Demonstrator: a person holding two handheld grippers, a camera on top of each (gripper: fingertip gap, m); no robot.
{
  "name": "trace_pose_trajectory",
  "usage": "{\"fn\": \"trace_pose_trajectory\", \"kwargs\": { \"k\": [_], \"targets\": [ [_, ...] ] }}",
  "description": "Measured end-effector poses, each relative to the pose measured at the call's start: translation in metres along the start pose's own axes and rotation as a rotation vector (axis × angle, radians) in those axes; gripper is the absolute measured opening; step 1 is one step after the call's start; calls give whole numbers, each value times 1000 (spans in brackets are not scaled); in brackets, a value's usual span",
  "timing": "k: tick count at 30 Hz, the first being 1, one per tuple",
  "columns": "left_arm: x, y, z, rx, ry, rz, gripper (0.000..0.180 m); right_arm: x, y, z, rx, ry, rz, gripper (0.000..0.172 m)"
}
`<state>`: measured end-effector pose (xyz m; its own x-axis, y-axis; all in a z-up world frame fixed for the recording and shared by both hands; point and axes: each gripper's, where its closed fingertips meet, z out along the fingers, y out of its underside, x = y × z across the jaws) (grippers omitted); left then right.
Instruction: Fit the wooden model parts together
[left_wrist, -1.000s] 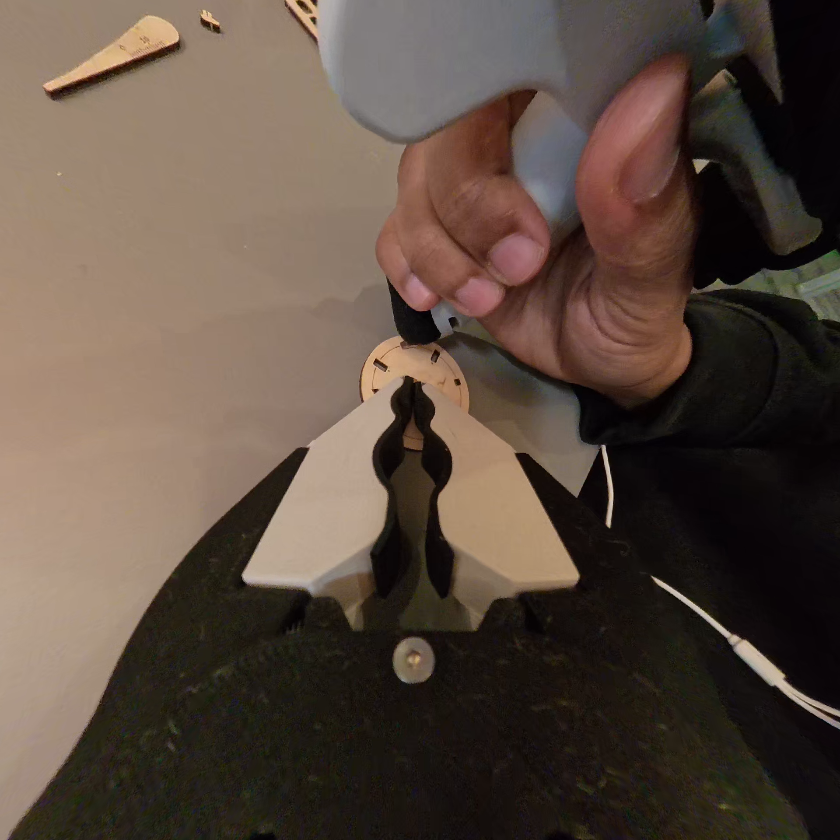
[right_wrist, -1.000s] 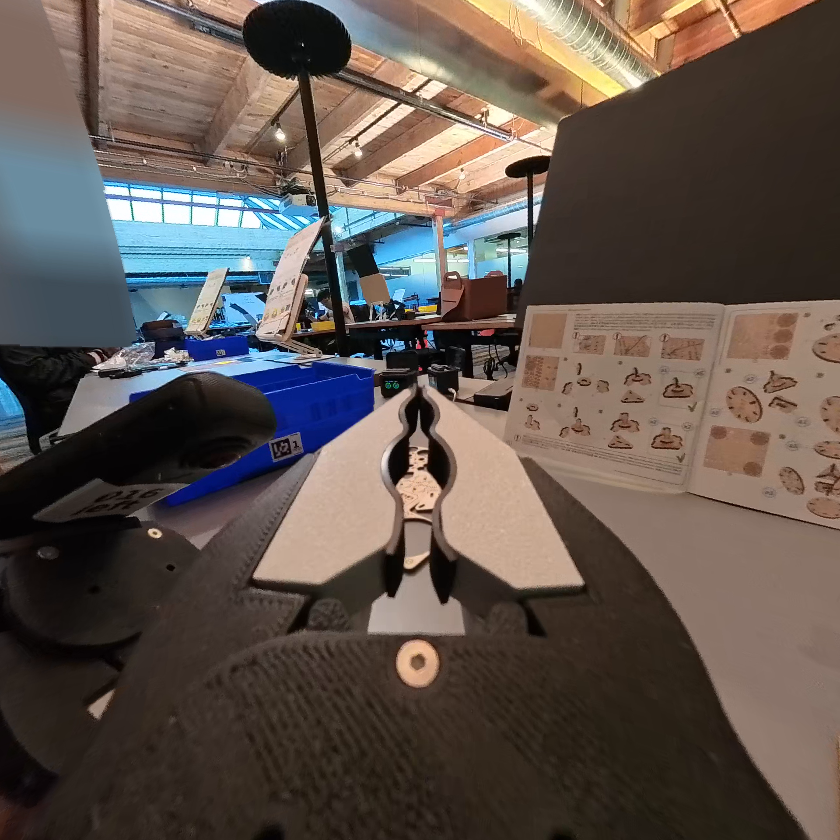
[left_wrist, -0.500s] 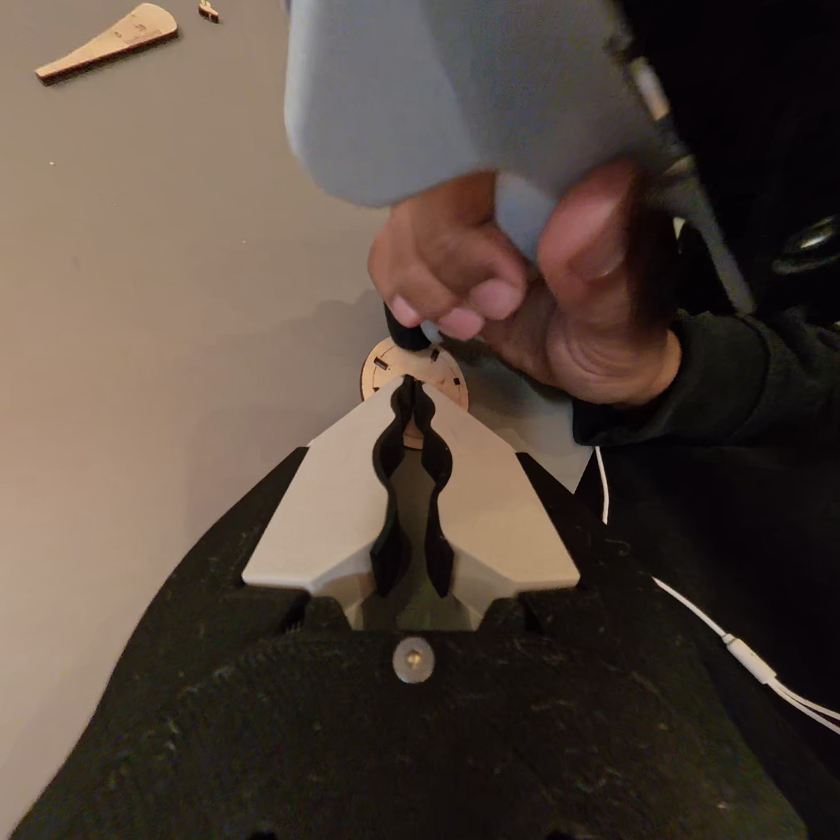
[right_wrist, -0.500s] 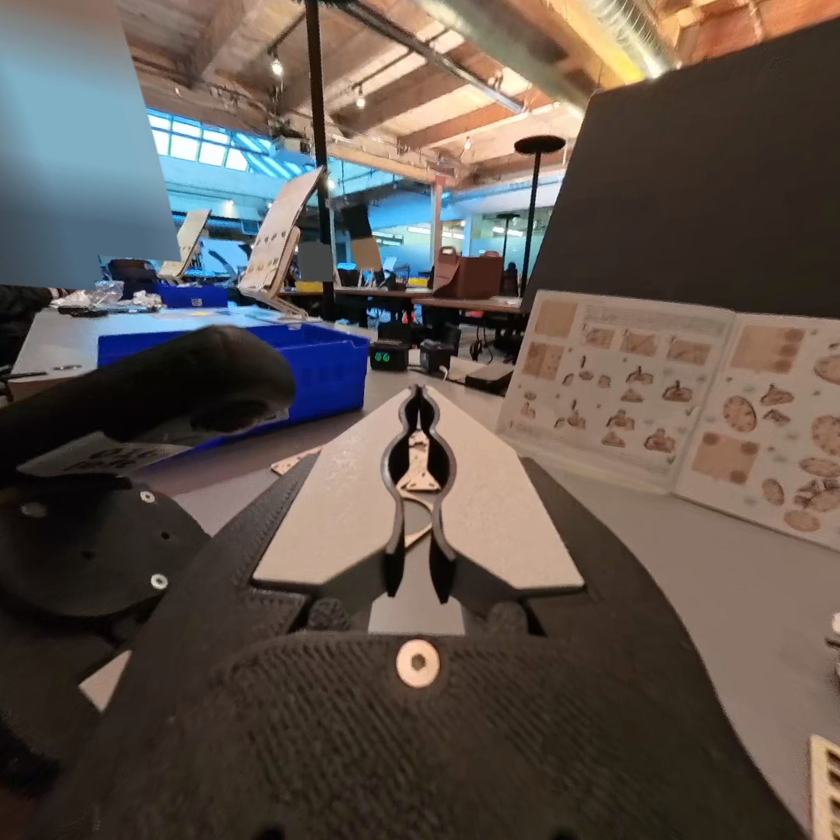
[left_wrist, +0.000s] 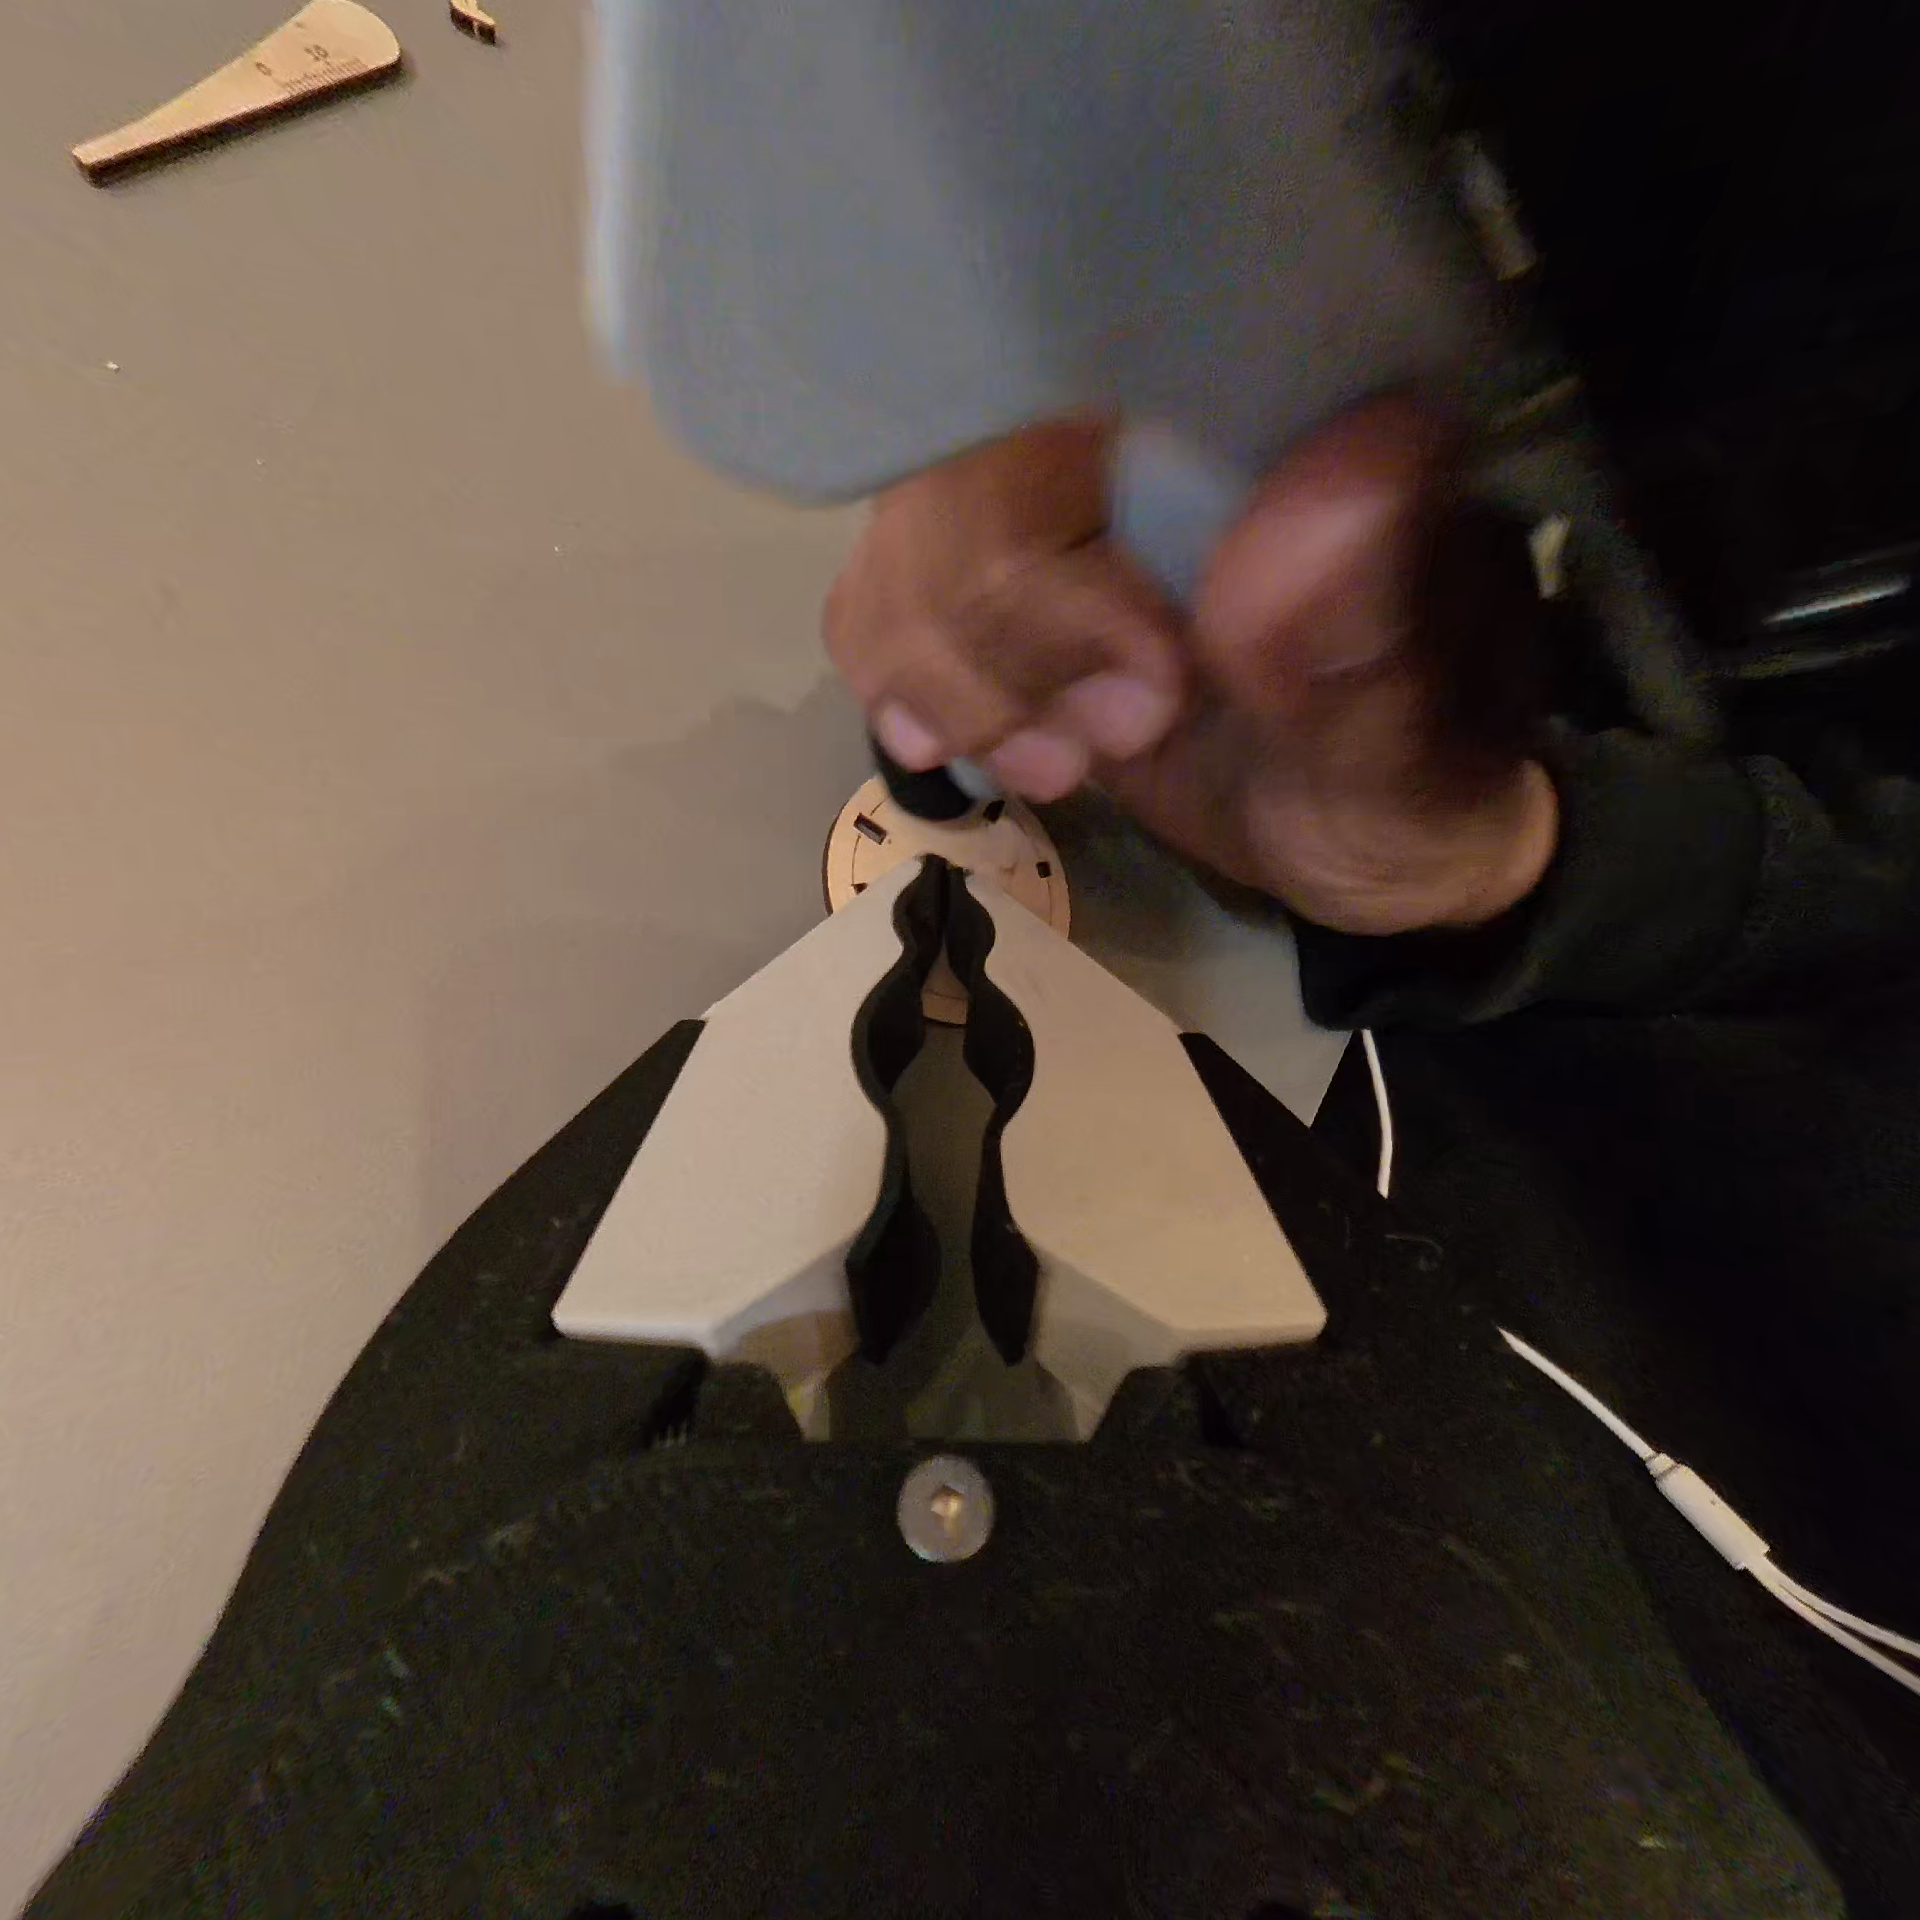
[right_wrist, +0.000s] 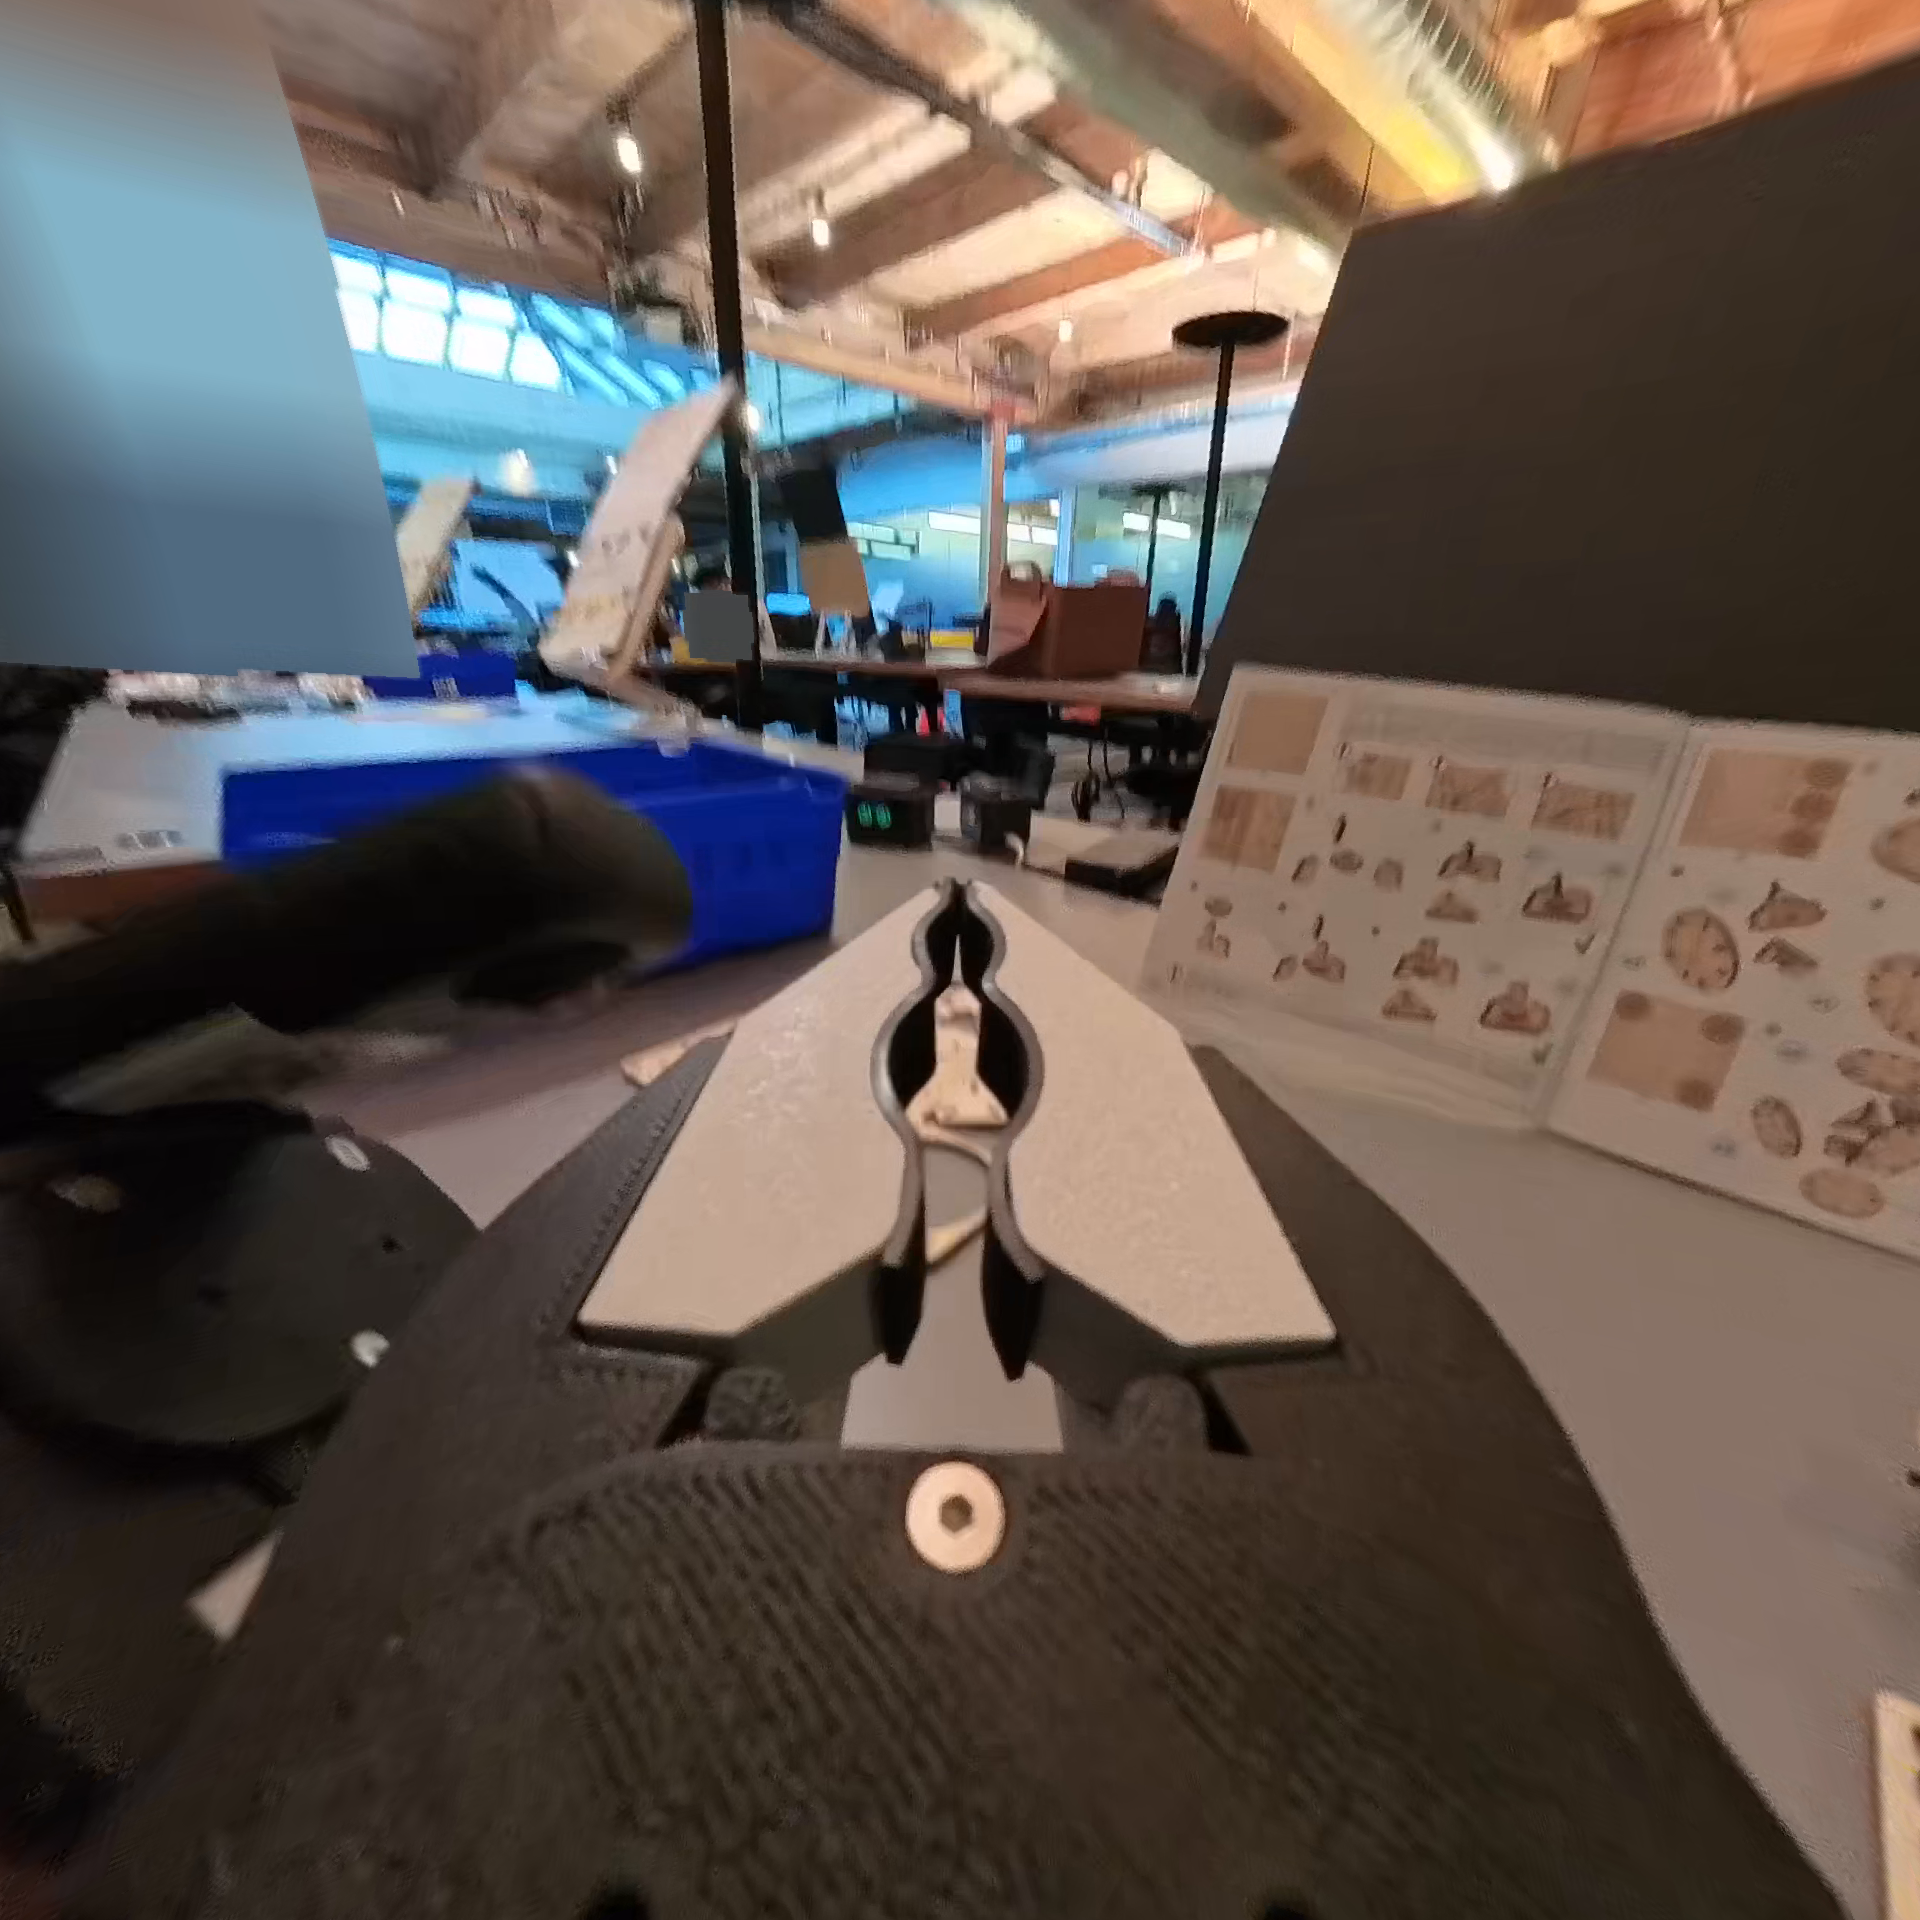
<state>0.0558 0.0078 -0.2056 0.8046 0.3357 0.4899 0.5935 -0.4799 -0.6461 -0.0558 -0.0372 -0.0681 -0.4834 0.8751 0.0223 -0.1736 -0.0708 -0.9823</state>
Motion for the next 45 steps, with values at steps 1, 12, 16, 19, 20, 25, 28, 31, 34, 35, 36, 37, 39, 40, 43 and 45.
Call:
{"fn": "trace_pose_trajectory", "kwargs": {
  "k": [1,12,16,19,20,25,28,31,34,35,36,37,39,40,43,45],
  "targets": [
    [0,0,0,0,-1,1,0,3,6,2,-18,12,5,0],
    [0,0,0,-1,3,-2,0,8,-13,-7,36,12,44,0],
    [0,0,0,-1,7,-6,0,5,-15,-6,35,6,25,0],
    [0,0,0,0,6,-5,0,7,5,1,-25,5,44,0],
    [0,0,0,-1,6,-5,0,9,-1,0,-10,10,51,0],
    [0,0,0,-1,9,-8,0,6,-7,-2,8,13,24,0],
    [0,0,0,-1,11,-10,0,8,0,3,7,5,49,0],
    [0,0,0,-1,12,-11,0,12,-29,-5,93,25,31,0],
    [0,0,0,-1,16,-16,0,7,1,1,9,13,9,0],
    [0,1,0,-1,17,-15,0,6,6,3,0,14,-1,0],
    [0,1,0,-2,17,-15,0,6,3,4,10,15,-5,0],
    [0,1,0,-2,17,-16,0,5,-4,3,28,14,4,0],
    [0,1,0,-2,18,-17,0,4,-18,-2,68,21,-8,0],
    [0,1,0,-2,19,-18,0,1,-22,-4,75,18,-18,0],
    [1,1,0,-2,20,-19,0,-6,-6,-3,31,9,-67,0],
    [0,1,0,-3,20,-17,0,-5,2,0,20,2,-55,0]
  ]
}}
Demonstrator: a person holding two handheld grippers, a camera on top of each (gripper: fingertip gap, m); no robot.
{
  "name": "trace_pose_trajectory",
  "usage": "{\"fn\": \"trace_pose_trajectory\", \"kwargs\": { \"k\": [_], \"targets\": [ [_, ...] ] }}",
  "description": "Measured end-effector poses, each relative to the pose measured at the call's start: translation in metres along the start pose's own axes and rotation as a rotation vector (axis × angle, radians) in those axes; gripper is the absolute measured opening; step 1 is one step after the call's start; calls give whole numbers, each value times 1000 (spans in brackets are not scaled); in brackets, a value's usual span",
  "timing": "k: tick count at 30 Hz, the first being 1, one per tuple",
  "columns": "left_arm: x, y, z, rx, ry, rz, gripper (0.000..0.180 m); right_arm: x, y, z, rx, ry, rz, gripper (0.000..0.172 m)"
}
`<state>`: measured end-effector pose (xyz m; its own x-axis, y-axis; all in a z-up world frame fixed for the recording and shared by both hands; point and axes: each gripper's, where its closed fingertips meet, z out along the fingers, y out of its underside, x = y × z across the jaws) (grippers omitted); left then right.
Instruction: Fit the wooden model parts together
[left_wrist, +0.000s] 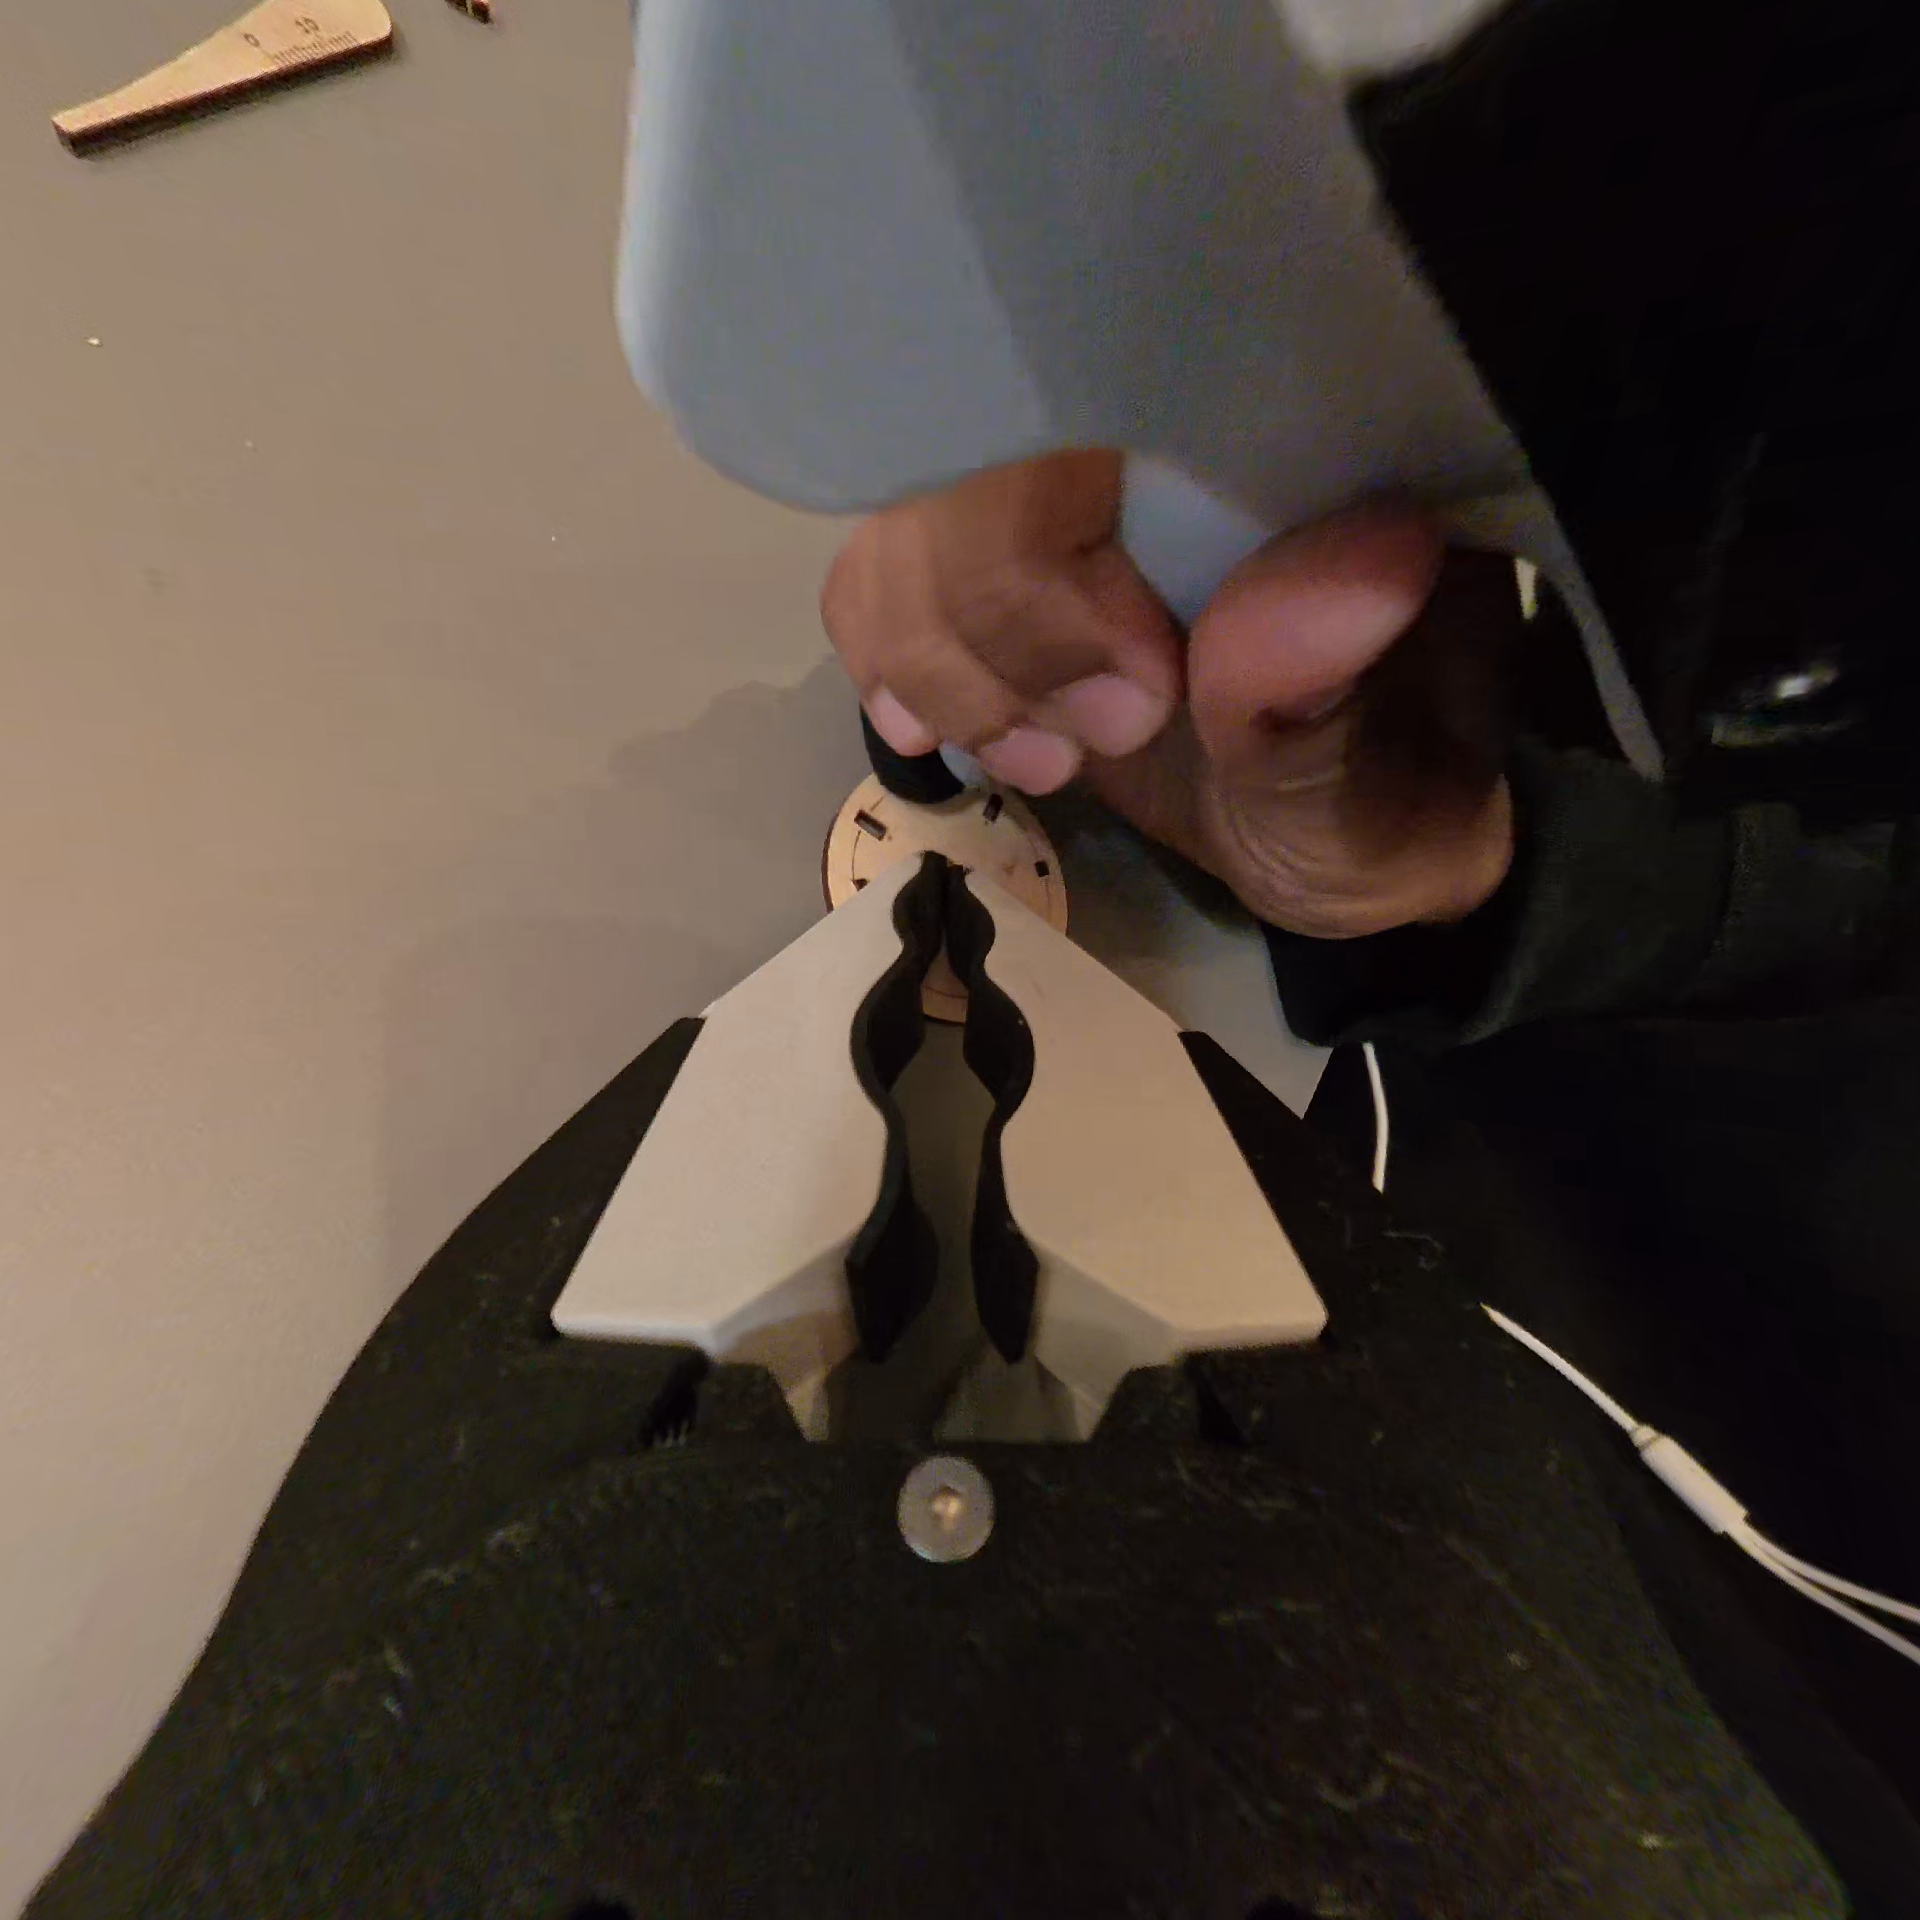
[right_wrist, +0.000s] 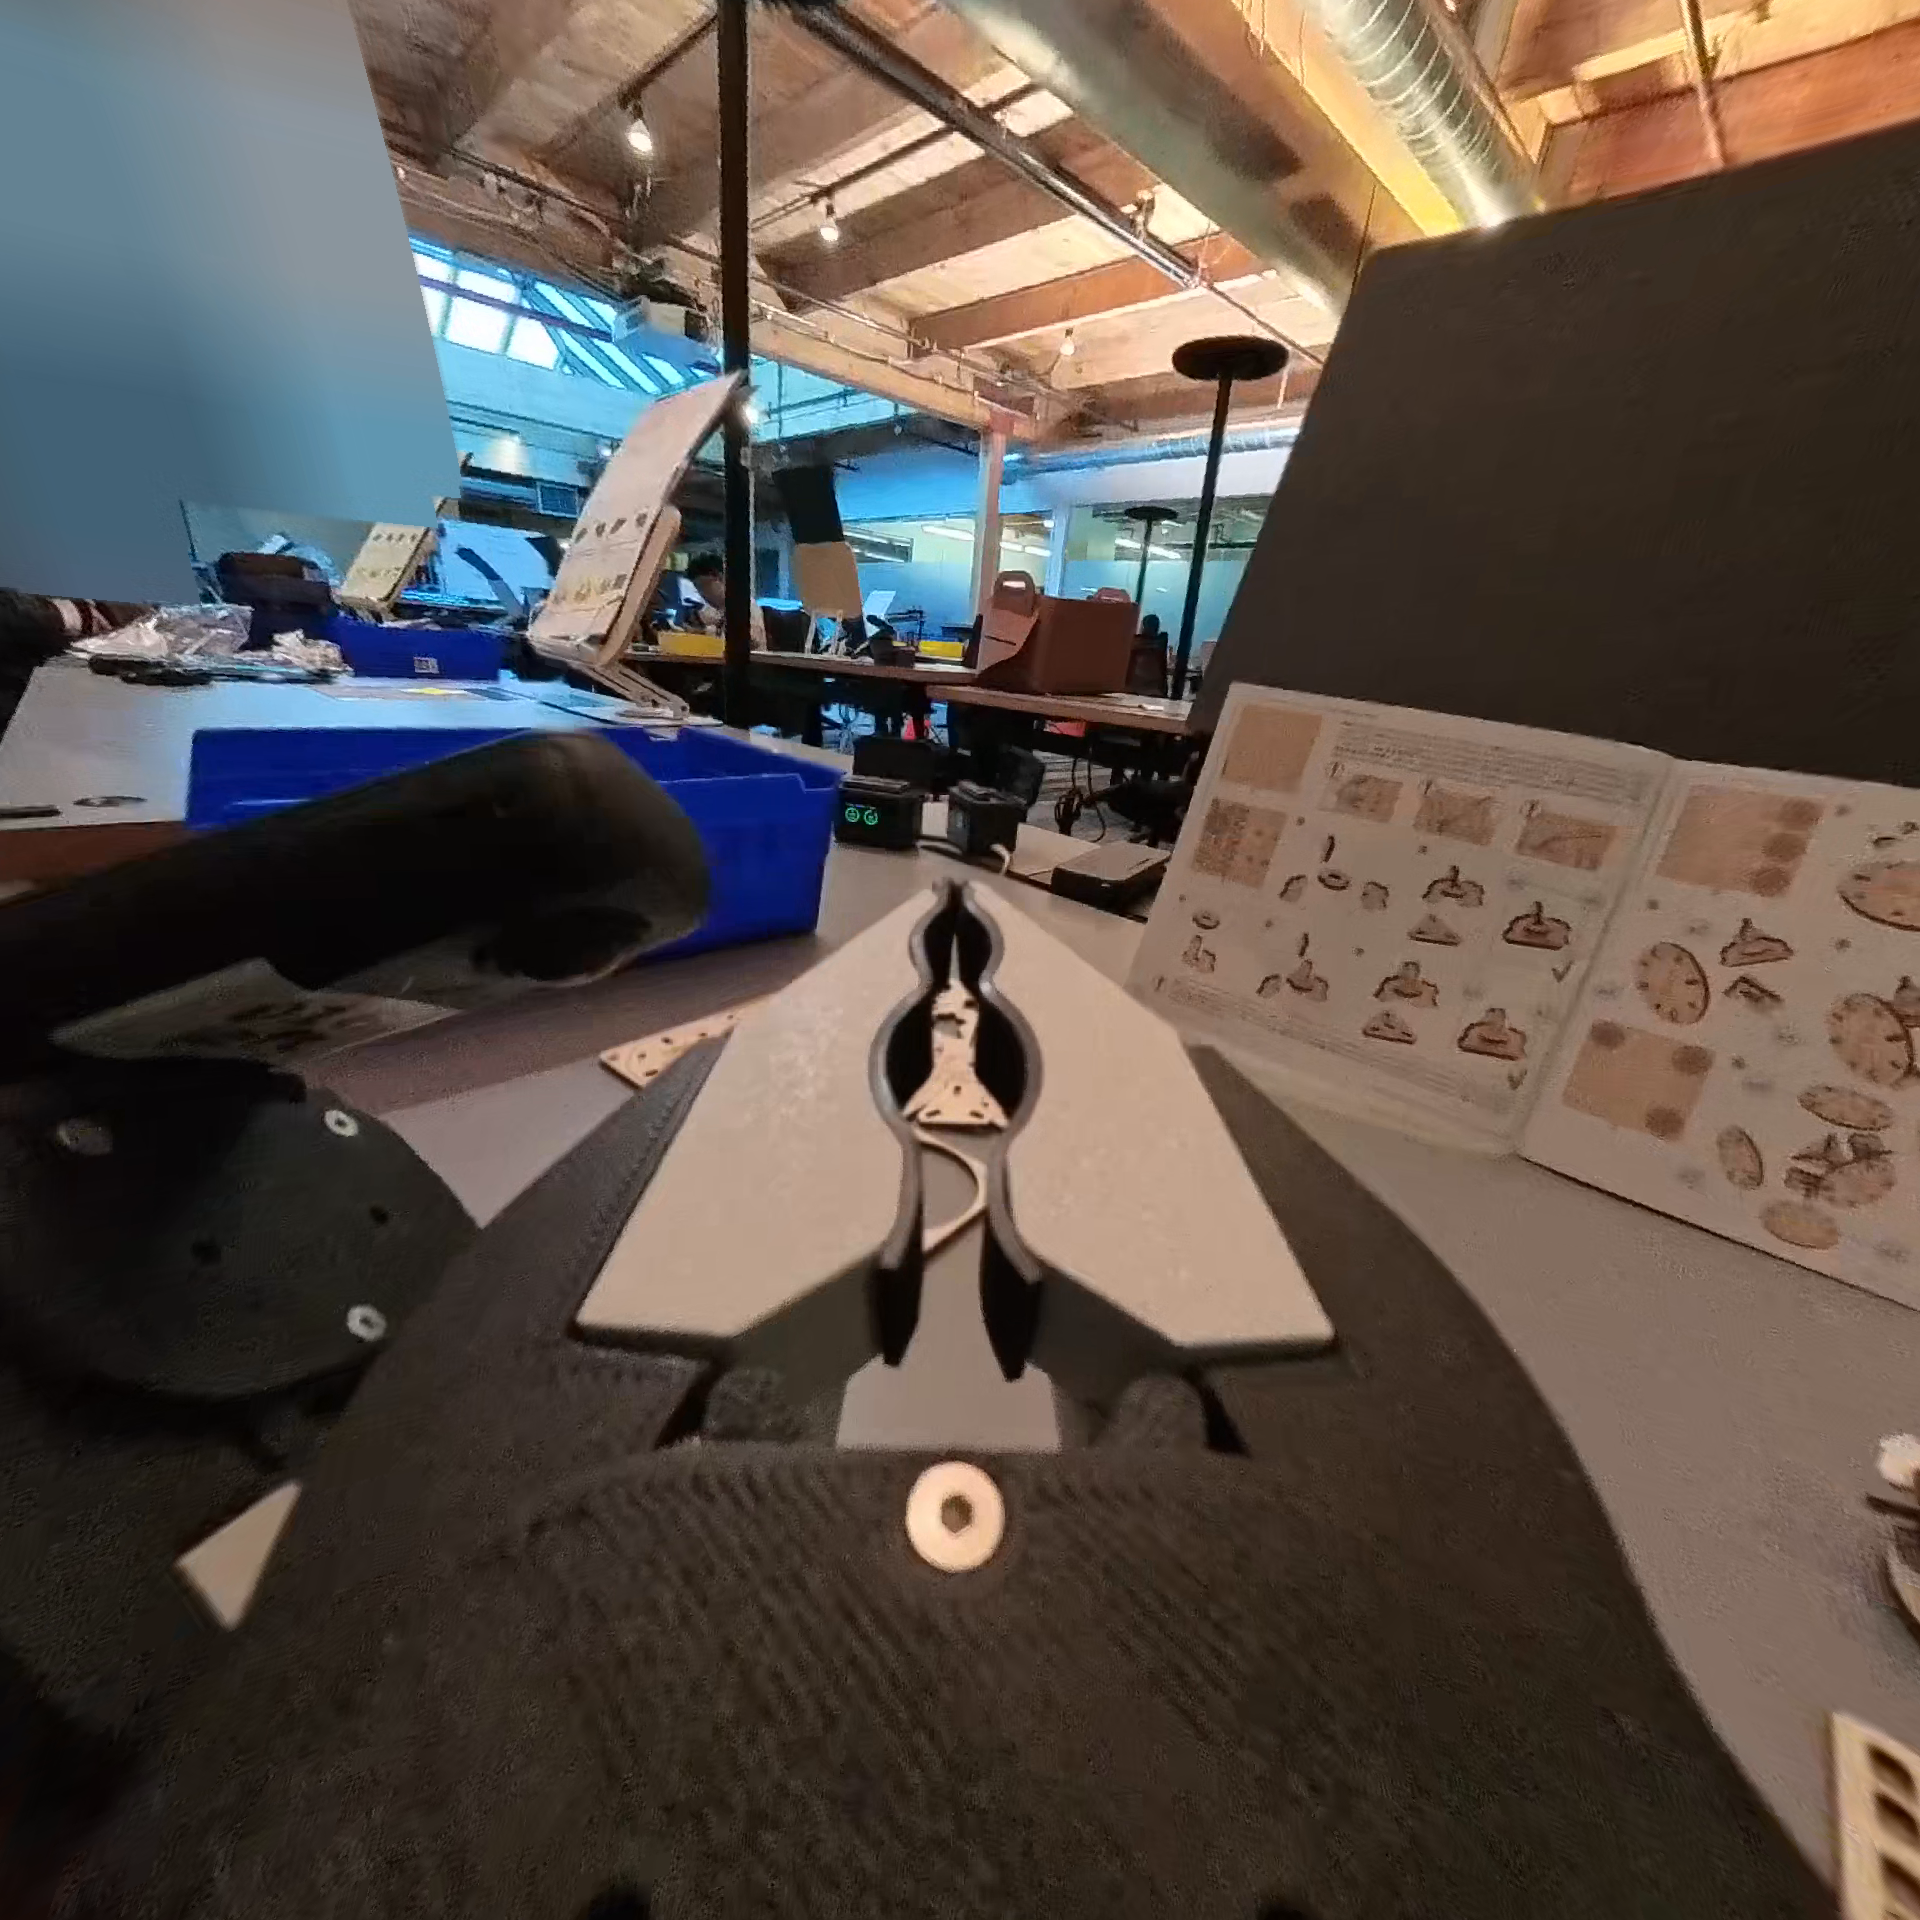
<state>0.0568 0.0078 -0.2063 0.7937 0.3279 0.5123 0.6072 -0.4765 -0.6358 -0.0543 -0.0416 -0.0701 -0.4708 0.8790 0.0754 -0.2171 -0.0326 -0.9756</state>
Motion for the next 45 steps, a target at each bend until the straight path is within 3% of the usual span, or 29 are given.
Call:
{"fn": "trace_pose_trajectory", "kwargs": {
  "k": [5,8,14,17,23,26,31,35,40,43,45],
  "targets": [
    [0,0,0,0,2,-3,0,3,-27,-7,57,7,-5,0],
    [0,0,0,-1,2,-2,0,-2,2,-3,-15,-14,-1,0],
    [0,0,0,0,3,-4,0,6,-29,-6,62,0,32,0],
    [0,0,0,0,3,-4,0,3,3,-1,-18,-20,55,0],
    [0,0,0,0,6,-7,0,8,-29,-5,66,-4,42,0],
    [0,0,0,0,6,-7,0,1,2,-2,-8,-28,43,0],
    [0,0,0,0,7,-8,0,4,-30,-7,66,-16,17,0],
    [0,0,0,1,9,-10,0,-1,2,-3,-12,-26,24,0],
    [0,0,0,0,10,-11,0,1,-28,-8,67,-13,7,0],
    [0,0,0,0,11,-12,0,-3,-2,-3,-2,-31,9,0],
    [0,0,-1,0,12,-13,0,0,-3,-2,7,-26,9,0]
  ]
}}
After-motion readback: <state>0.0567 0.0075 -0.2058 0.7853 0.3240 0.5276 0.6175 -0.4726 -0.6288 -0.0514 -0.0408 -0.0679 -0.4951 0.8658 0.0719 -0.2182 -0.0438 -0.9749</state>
